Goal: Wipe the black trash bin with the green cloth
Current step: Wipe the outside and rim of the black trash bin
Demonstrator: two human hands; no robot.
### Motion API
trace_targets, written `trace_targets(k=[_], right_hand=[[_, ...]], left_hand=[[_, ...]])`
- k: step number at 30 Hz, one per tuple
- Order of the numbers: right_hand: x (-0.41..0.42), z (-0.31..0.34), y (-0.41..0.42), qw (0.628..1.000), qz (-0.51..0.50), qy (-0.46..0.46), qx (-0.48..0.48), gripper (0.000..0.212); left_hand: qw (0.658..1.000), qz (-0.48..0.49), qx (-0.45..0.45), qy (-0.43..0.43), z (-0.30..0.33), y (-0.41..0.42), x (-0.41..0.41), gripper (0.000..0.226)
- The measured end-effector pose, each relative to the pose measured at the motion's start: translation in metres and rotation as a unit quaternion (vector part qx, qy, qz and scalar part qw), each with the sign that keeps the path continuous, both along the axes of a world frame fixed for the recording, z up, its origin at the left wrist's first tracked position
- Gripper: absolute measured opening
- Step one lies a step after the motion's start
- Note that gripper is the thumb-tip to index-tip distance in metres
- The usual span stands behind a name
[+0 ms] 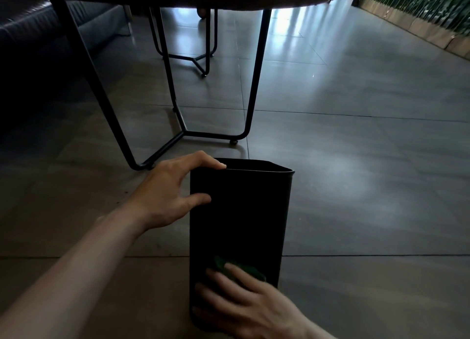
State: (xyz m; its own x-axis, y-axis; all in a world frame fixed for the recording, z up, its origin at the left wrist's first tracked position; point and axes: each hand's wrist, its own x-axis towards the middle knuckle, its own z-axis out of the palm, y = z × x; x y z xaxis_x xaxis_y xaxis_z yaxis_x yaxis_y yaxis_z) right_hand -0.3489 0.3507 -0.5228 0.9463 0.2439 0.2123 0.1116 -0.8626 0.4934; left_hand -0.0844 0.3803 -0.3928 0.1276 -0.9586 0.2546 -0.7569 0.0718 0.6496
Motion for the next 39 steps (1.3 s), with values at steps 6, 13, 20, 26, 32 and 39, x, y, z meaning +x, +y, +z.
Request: trace_targets(k=[6, 13, 20, 26, 32, 39], right_hand=[[0.024, 0.071, -0.062, 0.934, -0.186, -0.232, 0.199, 0.043], [0.013, 0.007, -0.010, 0.992, -0.026, -0.090, 0.083, 0.036], [0.003, 0.057, -0.053, 0.970, -0.098, -0.174, 0.136, 0.040], [0.027, 0.042, -0.040, 0.974, -0.059, -0.176, 0.128, 0.036], [-0.014, 0.019, -0.033, 0.998, 0.021, -0.046, 0.042, 0.037], [0.032, 0.080, -0.071, 0.946, -0.121, -0.246, 0.175, 0.039]], left_hand=[[1.000, 0.008, -0.001, 0.009, 0.003, -0.003, -0.003, 0.060], [0.999, -0.012, 0.022, 0.044, 0.004, 0.000, -0.007, 0.060], [0.999, -0.016, 0.018, 0.040, 0.007, 0.003, -0.012, 0.058], [0.998, -0.024, 0.018, 0.052, 0.010, 0.002, -0.014, 0.056], [0.998, -0.014, 0.041, 0.046, 0.009, 0.003, -0.013, 0.057], [0.997, -0.021, 0.039, 0.061, 0.011, 0.000, -0.013, 0.055]])
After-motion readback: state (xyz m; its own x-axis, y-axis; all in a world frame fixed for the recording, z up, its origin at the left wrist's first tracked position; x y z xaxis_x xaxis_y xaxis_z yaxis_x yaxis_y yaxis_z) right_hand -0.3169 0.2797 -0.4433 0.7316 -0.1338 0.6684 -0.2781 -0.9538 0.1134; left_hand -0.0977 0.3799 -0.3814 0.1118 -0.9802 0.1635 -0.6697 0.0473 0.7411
